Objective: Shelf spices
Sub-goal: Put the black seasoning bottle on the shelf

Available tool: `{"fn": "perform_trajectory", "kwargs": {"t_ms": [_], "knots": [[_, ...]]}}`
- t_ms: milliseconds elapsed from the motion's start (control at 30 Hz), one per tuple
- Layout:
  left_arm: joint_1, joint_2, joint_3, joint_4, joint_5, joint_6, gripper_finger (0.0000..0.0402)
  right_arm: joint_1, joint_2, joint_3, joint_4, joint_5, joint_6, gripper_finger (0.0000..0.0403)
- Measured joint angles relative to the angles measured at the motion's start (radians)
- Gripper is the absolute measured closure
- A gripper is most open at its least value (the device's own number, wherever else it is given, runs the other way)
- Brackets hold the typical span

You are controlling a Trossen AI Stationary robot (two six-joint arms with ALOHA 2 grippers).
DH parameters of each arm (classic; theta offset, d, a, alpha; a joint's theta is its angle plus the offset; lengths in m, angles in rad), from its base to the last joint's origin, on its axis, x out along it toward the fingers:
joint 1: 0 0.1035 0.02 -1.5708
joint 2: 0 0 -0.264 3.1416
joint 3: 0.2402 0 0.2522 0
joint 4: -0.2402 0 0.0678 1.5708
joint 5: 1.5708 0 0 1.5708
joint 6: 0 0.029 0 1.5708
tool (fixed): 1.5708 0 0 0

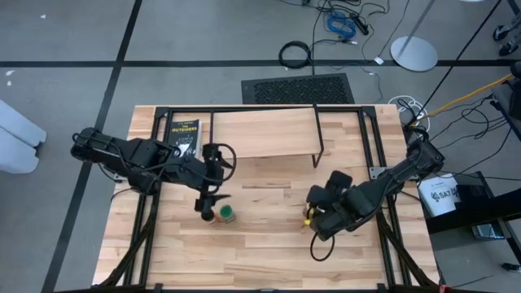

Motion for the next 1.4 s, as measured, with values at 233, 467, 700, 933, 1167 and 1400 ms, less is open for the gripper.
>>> {"fn": "perform_trajectory", "kwargs": {"t_ms": [233,467,700,933,1167,1400], "knots": [[0.012,0.002,-0.066,-0.095,-0.140,-0.147,0.0016,-0.021,0.000,0.050,-0.025,0.328,-0.215,0.0144],[0.026,0.004,-0.271,-0.091,-0.245,-0.244,0.0016,-0.101,0.000,0.050,-0.005,0.348,-0.350,0.0142],[0.027,0.004,-0.417,-0.044,-0.463,-0.276,0.0016,-0.178,0.000,0.050,0.051,0.359,-0.446,0.0142],[0.047,0.004,-0.522,0.122,-0.530,-0.126,0.0016,-0.239,0.000,0.050,0.090,0.351,-0.522,0.0142],[0.076,0.003,-0.566,0.111,-0.604,-0.118,0.0039,-0.245,0.000,0.050,0.091,0.349,-0.527,0.0142],[0.099,0.003,-0.584,0.090,-0.614,-0.116,0.0080,-0.245,0.000,0.050,0.100,0.348,-0.527,0.0142]]}}
